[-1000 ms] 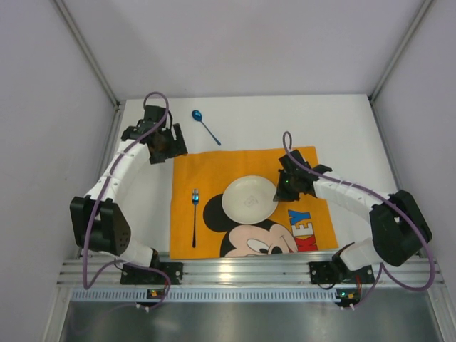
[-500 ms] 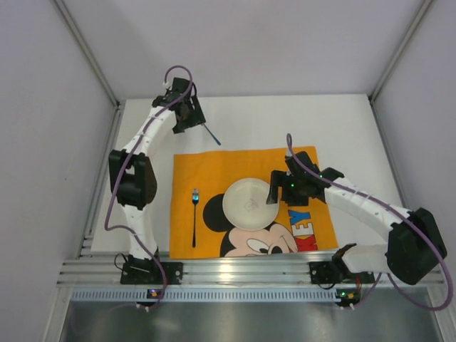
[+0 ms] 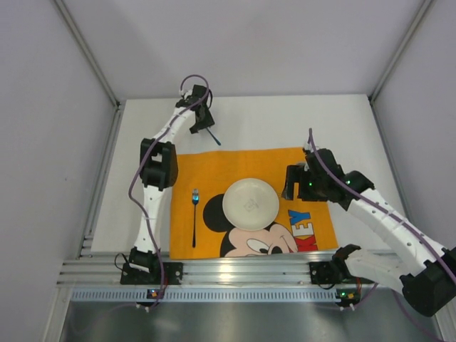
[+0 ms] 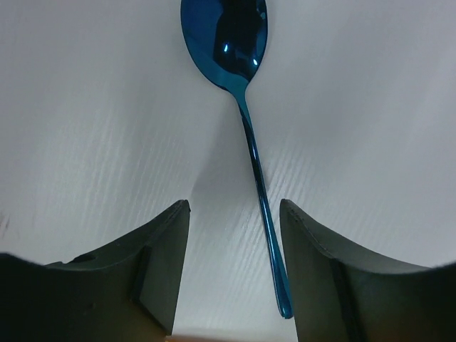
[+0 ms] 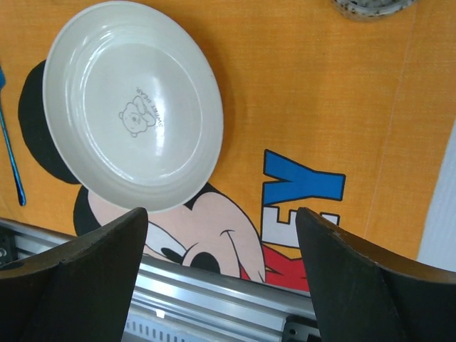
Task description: Set the dinner table for one person
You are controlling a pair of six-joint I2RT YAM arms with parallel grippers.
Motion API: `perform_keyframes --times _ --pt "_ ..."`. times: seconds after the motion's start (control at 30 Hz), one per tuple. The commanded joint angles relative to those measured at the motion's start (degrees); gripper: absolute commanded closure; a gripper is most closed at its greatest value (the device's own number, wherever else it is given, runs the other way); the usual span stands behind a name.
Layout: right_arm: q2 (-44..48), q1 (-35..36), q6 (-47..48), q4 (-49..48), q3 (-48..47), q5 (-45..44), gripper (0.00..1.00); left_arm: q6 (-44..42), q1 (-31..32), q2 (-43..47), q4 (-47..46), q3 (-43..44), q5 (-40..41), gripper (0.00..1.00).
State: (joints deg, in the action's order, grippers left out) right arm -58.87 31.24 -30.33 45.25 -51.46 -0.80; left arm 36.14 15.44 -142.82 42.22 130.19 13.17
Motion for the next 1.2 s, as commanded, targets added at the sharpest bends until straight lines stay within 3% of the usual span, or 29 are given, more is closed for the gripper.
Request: perform_keyframes --times 0.0,0.2,0.63,0.8,0.97,1.0,1.17 --pt "-0.89 -1.88 2.11 2.03 -2.06 -0.88 0.15 1.3 0.82 -0.52 -4.24 3.66 3.35 0.41" --pt "-4.06 -3.2 2.9 1.94 -3.21 -1.05 0.17 -1.16 1.61 -3.68 -5.31 6.21 5.73 0.45" --pt "-2.39 -6.81 2.9 2.03 -1.98 -0.87 0.17 -2.04 1.35 -10.02 1.9 9.64 9.16 0.56" --pt "-1.42 -7.51 2.73 2.29 -1.8 -1.05 0.18 -2.03 0.03 -11.51 3.22 10.17 6.87 0.81" --pt "-1.42 -8.13 2.47 2.29 -1.45 -0.96 0.18 -5.29 -0.5 -14.23 6.56 12.37 5.73 0.92" --pt "-1.42 -8.22 2.47 2.29 -1.45 -1.05 0.18 -5.99 -0.59 -14.85 7.17 12.28 5.47 0.98" --pt "-1.68 -8.48 2.9 1.68 -1.54 -0.79 0.18 -7.4 -1.29 -14.33 6.31 11.67 1.09 1.0"
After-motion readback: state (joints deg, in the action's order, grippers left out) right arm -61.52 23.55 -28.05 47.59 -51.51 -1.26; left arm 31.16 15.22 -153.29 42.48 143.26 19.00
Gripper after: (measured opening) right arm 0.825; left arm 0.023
